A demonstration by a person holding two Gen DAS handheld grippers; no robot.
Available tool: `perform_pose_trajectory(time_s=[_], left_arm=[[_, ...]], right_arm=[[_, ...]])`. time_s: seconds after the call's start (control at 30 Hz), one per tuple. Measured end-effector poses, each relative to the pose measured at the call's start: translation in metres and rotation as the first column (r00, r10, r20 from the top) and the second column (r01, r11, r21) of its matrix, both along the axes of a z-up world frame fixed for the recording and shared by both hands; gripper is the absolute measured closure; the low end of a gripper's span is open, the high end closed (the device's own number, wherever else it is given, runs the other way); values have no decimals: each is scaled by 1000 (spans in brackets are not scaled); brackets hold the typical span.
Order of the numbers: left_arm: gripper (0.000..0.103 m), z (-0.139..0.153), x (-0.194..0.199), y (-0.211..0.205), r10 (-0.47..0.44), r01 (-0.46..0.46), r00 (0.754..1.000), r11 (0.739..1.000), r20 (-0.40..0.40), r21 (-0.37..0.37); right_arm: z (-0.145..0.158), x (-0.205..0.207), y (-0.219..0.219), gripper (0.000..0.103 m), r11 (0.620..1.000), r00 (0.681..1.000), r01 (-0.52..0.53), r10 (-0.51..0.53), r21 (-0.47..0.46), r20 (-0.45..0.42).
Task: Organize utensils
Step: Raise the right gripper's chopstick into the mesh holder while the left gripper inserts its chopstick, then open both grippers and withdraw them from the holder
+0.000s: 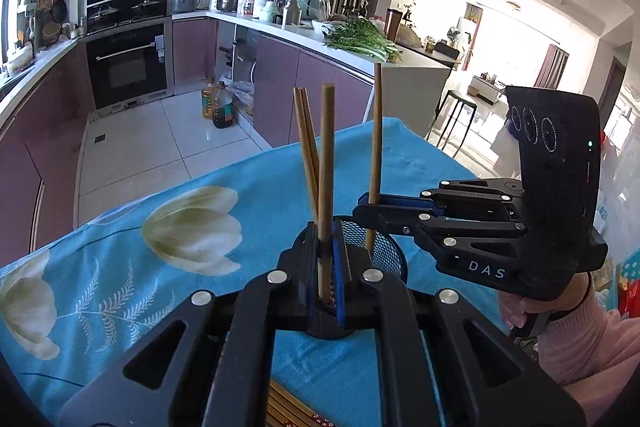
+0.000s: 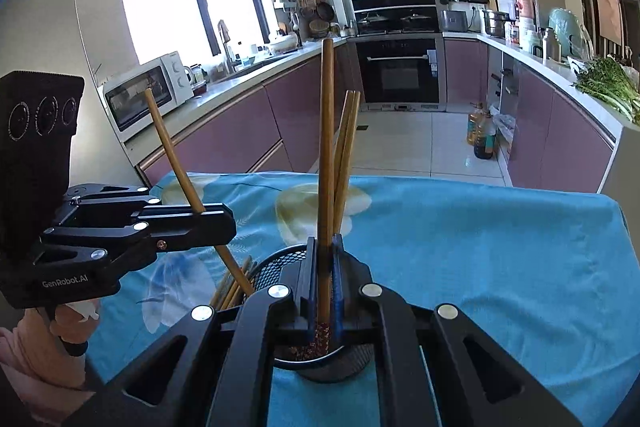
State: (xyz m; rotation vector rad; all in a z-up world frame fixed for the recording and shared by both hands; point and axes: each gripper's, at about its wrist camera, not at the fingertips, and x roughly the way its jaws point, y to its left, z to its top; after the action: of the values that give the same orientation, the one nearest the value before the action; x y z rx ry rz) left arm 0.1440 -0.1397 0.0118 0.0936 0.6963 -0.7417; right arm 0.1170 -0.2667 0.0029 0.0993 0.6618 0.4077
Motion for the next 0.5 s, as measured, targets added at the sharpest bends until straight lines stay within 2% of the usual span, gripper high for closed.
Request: perform_pose_trajectory(time_s=[0.27, 0.47, 0.5], left_arm=[[95, -2, 25, -7, 22, -22, 999, 1000, -26, 16], [95, -5, 26, -8, 32, -31, 999, 999, -20, 22], [92, -5, 25, -7, 39, -38, 999, 999, -18, 22]], right_arm=[[-6, 14, 1, 96, 1000, 999, 19, -18, 14, -48], [-10, 19, 0, 93, 998, 998, 48, -46, 27, -50], [-10, 19, 0, 92, 998, 998, 48, -47, 27, -47]])
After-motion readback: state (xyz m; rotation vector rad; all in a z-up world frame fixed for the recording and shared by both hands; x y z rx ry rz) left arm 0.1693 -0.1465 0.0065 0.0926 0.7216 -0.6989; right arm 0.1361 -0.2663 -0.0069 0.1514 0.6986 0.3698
